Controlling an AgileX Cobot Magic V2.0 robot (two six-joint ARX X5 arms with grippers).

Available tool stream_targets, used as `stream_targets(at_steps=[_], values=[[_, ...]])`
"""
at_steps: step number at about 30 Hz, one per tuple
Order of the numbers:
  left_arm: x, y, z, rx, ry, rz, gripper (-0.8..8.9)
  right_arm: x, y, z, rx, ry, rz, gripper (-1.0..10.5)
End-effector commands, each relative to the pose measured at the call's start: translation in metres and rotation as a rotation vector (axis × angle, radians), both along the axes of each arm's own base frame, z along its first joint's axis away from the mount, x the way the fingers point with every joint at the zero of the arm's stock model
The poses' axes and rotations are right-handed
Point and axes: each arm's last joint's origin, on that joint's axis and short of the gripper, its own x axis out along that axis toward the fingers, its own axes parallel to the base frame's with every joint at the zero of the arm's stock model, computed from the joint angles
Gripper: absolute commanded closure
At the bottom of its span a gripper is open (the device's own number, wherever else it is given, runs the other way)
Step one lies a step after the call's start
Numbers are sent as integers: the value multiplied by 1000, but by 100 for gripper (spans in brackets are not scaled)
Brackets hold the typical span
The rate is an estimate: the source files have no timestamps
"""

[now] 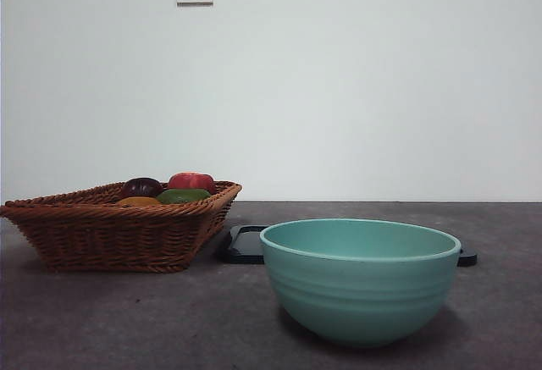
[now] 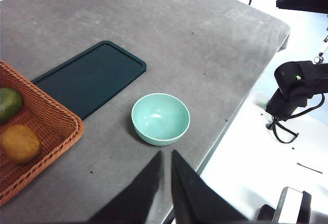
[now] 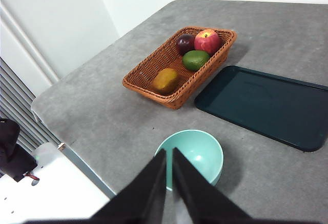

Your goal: Pick up the wifruite, put it on the bowl, pick up the plate, put it on desk

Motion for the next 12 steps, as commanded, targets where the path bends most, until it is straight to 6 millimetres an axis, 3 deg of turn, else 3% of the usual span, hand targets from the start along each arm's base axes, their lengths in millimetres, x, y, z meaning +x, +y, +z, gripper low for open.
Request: stream_targets(at_steps=[1, 12], values=[[-1, 1, 4, -11, -23, -8, 794, -2, -1, 4, 14, -17, 5, 935], [0, 1, 4, -10, -23, 7, 794, -2, -1, 4, 14, -17, 5, 935]])
